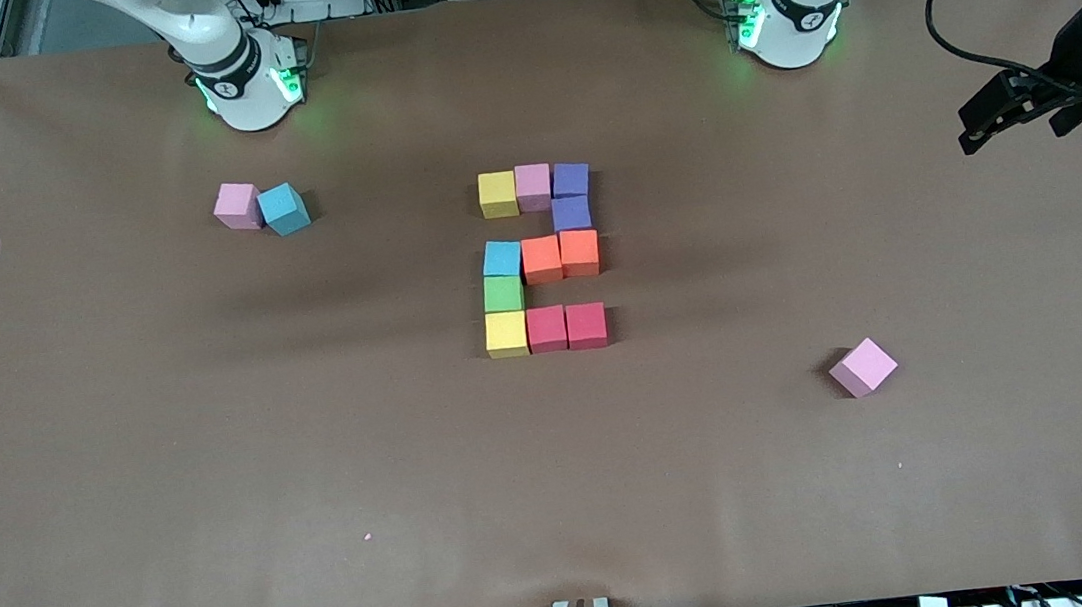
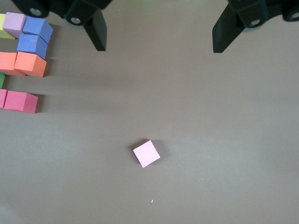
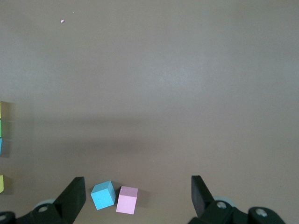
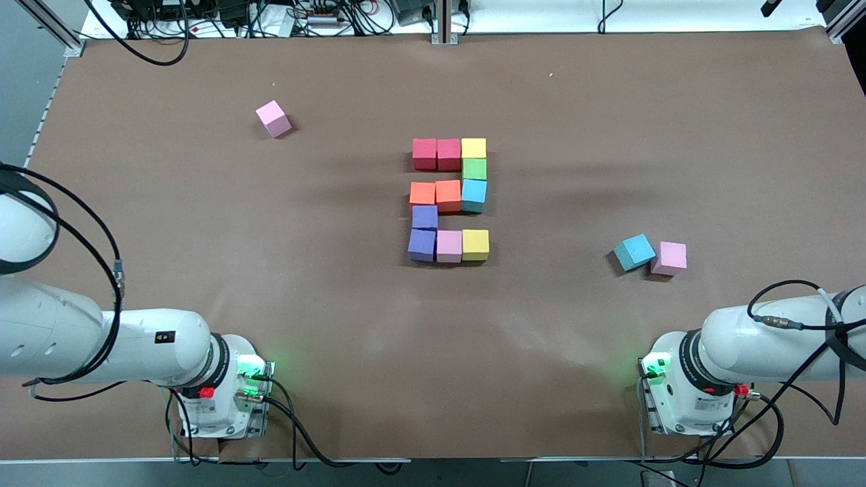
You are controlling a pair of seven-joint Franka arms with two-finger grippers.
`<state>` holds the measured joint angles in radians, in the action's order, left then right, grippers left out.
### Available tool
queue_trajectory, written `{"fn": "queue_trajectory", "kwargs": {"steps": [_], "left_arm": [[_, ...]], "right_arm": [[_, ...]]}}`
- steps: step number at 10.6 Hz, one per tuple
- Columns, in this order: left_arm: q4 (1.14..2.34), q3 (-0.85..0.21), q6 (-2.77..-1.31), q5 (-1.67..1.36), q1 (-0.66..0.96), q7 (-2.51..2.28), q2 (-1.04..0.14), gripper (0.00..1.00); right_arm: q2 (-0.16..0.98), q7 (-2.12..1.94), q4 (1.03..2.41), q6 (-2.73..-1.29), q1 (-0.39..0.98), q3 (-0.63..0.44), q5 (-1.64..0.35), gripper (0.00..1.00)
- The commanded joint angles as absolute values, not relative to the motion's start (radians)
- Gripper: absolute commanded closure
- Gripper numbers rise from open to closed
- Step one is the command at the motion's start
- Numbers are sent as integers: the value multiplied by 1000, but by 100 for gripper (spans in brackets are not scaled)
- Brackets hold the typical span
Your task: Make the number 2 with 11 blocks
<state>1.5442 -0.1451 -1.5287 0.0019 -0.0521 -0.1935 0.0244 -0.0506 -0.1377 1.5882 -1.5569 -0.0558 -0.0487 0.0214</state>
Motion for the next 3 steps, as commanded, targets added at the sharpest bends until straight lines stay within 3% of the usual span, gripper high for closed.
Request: {"fn": "queue_trajectory", "kwargs": {"steps": [1,3], "left_arm": [[1534,-149,-1517,25,-52,-173,28,0],[1534,-149,-1517,25,-52,-173,29,0]], "right_arm": [[-46,-141,1569,-1545,-60,-51,11,0],[-46,-141,1569,-1549,-54,-49,9,0]]}}
